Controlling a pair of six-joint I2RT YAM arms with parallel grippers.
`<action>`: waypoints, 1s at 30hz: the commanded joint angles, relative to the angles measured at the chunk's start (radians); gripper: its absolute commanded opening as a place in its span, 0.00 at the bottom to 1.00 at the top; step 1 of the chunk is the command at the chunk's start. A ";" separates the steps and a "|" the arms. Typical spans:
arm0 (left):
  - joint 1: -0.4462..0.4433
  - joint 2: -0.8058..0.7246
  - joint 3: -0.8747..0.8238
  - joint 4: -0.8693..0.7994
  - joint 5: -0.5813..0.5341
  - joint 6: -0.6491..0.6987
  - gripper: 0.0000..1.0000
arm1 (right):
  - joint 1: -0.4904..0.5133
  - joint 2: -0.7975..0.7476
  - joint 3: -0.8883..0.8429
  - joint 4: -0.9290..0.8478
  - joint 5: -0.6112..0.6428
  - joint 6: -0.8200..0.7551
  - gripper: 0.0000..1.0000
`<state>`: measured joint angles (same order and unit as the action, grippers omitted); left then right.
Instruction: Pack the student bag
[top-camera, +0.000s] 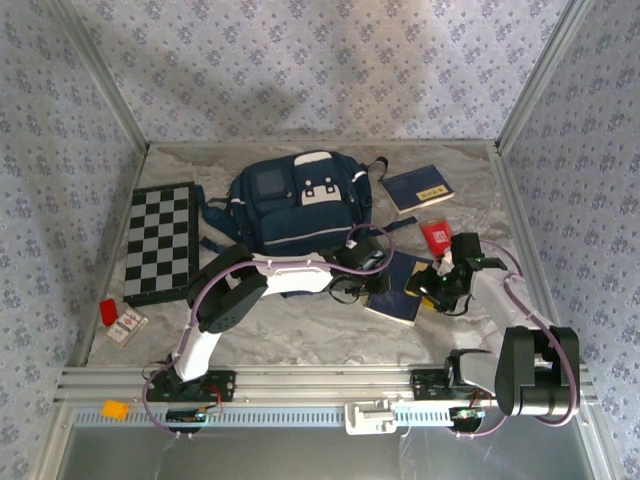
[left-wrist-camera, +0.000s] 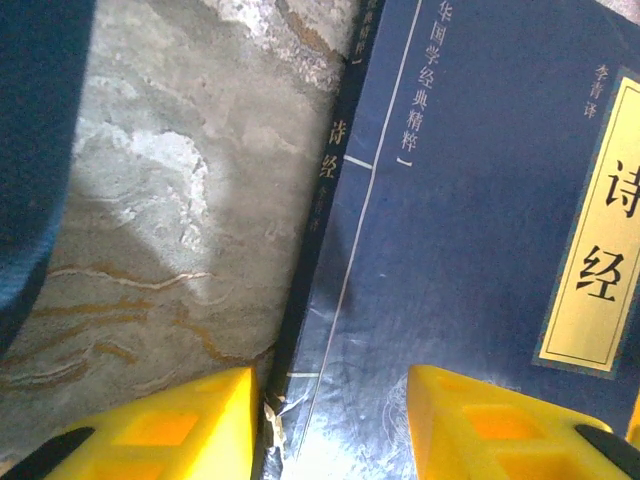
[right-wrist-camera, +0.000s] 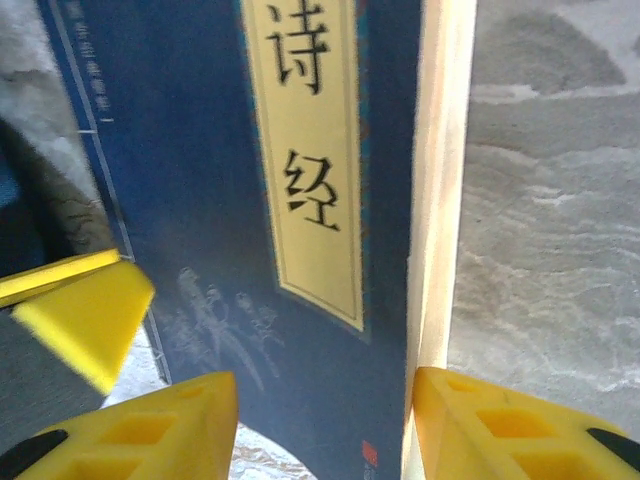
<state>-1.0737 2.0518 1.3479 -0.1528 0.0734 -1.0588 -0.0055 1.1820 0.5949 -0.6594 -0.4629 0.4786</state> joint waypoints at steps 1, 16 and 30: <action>0.000 0.024 0.025 -0.031 -0.003 0.021 0.42 | 0.003 -0.018 0.038 -0.048 -0.054 -0.029 0.51; 0.000 0.039 0.046 -0.057 0.004 0.031 0.42 | -0.001 0.007 0.027 -0.021 -0.105 -0.062 0.35; 0.011 -0.032 0.054 -0.074 0.013 0.043 0.46 | -0.065 -0.073 0.012 0.011 -0.196 -0.019 0.00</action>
<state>-1.0721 2.0666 1.3937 -0.2100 0.0788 -1.0355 -0.0597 1.1412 0.6003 -0.6594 -0.6067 0.4484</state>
